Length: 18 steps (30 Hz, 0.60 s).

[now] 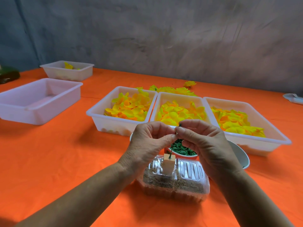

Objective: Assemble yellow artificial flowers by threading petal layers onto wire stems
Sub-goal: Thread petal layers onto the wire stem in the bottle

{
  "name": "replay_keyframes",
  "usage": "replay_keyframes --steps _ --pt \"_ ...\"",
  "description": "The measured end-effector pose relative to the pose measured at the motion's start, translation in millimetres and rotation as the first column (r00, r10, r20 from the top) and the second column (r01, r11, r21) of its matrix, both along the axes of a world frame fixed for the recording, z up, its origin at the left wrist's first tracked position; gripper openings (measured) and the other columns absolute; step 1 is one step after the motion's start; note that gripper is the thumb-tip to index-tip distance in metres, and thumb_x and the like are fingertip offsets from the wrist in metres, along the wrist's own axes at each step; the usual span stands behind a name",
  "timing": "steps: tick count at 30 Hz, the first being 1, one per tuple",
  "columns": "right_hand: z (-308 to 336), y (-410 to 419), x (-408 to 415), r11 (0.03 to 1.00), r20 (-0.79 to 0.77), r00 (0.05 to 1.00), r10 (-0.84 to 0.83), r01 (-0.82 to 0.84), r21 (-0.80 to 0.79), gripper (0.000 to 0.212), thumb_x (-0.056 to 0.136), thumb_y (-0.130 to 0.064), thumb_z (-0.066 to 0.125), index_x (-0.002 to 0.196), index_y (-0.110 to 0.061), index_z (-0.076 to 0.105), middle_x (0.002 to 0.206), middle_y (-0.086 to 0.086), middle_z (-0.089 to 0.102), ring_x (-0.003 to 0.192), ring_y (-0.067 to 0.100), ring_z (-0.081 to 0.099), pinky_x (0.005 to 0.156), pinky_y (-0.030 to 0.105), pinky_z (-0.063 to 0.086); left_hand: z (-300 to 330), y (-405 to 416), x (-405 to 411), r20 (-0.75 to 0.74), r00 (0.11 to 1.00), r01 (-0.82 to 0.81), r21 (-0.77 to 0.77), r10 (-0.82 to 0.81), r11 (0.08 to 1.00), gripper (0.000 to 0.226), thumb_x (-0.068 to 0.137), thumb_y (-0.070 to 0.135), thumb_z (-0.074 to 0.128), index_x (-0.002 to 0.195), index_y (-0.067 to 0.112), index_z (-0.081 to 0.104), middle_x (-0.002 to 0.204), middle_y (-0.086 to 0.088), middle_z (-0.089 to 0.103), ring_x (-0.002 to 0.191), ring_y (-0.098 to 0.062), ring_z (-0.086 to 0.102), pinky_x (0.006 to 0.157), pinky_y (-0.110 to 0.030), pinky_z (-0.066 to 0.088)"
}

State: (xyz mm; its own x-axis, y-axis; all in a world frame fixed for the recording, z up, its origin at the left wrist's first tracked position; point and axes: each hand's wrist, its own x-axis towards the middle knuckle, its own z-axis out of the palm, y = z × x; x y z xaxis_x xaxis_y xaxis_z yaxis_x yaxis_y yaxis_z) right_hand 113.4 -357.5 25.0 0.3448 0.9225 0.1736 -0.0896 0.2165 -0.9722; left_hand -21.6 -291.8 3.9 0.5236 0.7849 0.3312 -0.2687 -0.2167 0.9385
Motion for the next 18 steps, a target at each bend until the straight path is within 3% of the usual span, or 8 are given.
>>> replay_keyframes --steps 4,14,18 --pt "0.6 -0.8 -1.6 0.998 0.090 0.996 -0.021 0.014 0.069 0.017 0.056 -0.026 0.077 0.072 -0.025 0.075 0.070 -0.002 0.071 0.068 0.006 0.064 0.057 0.014 0.048 0.2 -0.4 0.1 0.011 1.000 0.007 -0.004 -0.007 1.000 0.013 0.064 0.027 0.075 0.074 0.020 0.074 0.073 0.000 0.073 0.069 -0.007 0.067 0.063 -0.016 0.050" --pt "-0.8 0.2 -4.3 0.973 0.220 0.975 -0.043 -0.009 0.231 0.018 0.072 -0.001 0.072 0.078 -0.019 0.075 0.071 -0.001 0.073 0.068 0.005 0.066 0.061 0.014 0.049 1.0 -1.3 1.4 0.033 0.999 0.017 -0.024 -0.016 1.000 0.006 0.069 0.016 0.074 0.074 0.016 0.073 0.069 0.001 0.072 0.065 -0.005 0.066 0.057 -0.015 0.049" --pt "0.4 -2.6 -2.5 0.979 0.203 0.979 -0.009 -0.033 0.201 0.013 0.068 -0.011 0.074 0.078 -0.019 0.075 0.071 -0.002 0.072 0.067 0.004 0.064 0.060 0.014 0.048 2.9 -3.2 1.5 0.038 0.999 0.023 -0.027 -0.022 0.999 0.005 0.070 0.013 0.074 0.073 0.017 0.071 0.064 0.003 0.070 0.059 -0.002 0.064 0.054 -0.012 0.047"
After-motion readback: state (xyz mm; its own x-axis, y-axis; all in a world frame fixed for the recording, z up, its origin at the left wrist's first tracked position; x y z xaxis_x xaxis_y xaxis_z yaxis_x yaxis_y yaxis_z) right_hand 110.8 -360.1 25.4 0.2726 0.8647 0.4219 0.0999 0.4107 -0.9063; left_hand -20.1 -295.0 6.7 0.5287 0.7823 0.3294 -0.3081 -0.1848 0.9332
